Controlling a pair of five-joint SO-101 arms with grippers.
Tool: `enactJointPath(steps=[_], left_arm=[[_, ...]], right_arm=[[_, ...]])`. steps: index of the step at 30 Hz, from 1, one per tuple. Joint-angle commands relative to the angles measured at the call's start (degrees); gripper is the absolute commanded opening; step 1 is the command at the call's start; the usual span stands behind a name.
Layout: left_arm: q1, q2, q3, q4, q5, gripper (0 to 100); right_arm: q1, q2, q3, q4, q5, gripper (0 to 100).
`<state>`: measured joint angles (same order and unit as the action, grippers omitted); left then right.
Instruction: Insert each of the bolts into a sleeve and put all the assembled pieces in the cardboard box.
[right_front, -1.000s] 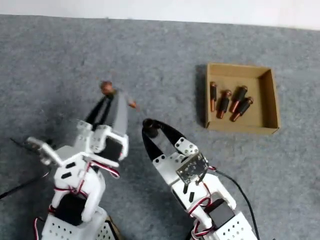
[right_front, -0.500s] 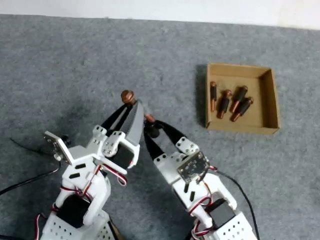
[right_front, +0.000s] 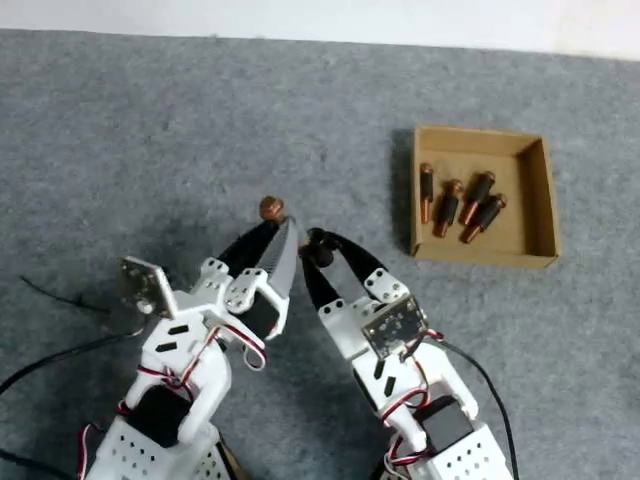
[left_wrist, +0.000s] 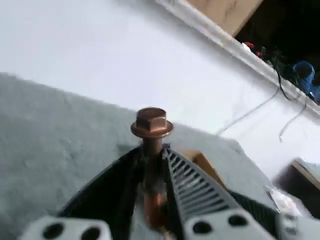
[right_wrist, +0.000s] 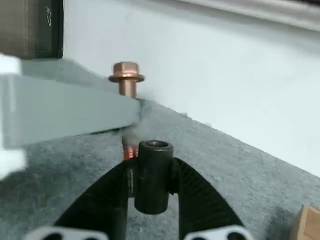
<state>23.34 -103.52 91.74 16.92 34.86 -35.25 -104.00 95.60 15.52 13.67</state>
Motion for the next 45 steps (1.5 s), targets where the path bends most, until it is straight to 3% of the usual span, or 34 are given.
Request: enactJointPath(steps=[1,8,19,32,45], left_arm=[[0.8,-0.7,-2.8,-0.9,-0.3,1],[0.7,-0.7,-8.8,-6.6,-0.3,1],[0.8,-0.6,-10.6,-6.9,-0.3,1],[3.6,-0.7,3.7,-7.0,-0.3,1],[4.1,-0.5,5.5,-5.1,-0.4,1]], right_arm=[[0.4,-0.3,8.0,0.7,0.2,0.5],[0.4,-0.3,8.0,1.5,0.2,0.5],[0.4,-0.3,8.0,1.5,0.2,0.5],[-0.7,-0.3,8.0,2.8,0.2,0.5],[-0.6,-0.3,8.0,2.8,0.3,0.5]])
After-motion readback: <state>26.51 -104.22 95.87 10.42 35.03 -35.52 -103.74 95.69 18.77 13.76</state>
